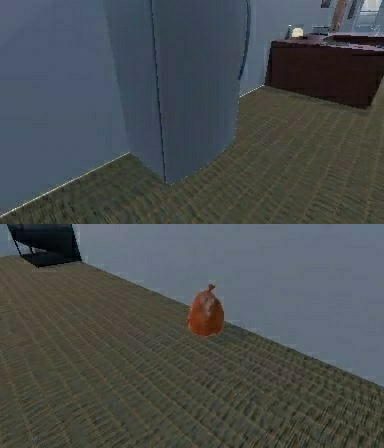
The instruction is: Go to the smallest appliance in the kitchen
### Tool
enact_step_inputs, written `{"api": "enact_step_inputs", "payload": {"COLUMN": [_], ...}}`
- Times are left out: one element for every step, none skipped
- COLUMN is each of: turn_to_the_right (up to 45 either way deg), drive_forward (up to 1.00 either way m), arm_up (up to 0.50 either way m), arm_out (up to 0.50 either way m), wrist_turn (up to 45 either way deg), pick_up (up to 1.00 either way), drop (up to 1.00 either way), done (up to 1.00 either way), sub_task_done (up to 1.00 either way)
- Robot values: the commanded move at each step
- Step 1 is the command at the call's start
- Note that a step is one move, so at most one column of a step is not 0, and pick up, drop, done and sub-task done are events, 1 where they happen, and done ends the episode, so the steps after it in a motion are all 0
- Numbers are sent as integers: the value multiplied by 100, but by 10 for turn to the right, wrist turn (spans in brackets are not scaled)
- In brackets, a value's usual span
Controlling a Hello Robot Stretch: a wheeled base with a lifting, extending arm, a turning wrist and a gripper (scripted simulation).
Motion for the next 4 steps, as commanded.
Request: {"api": "enact_step_inputs", "payload": {"turn_to_the_right": [0,450,120,0], "drive_forward": [55,0,0,100], "arm_up": [0,0,0,0], "arm_out": [0,0,0,0], "wrist_turn": [0,0,0,0], "pick_up": [0,0,0,0], "drop": [0,0,0,0], "done": [0,0,0,0], "sub_task_done": [0,0,0,0]}}
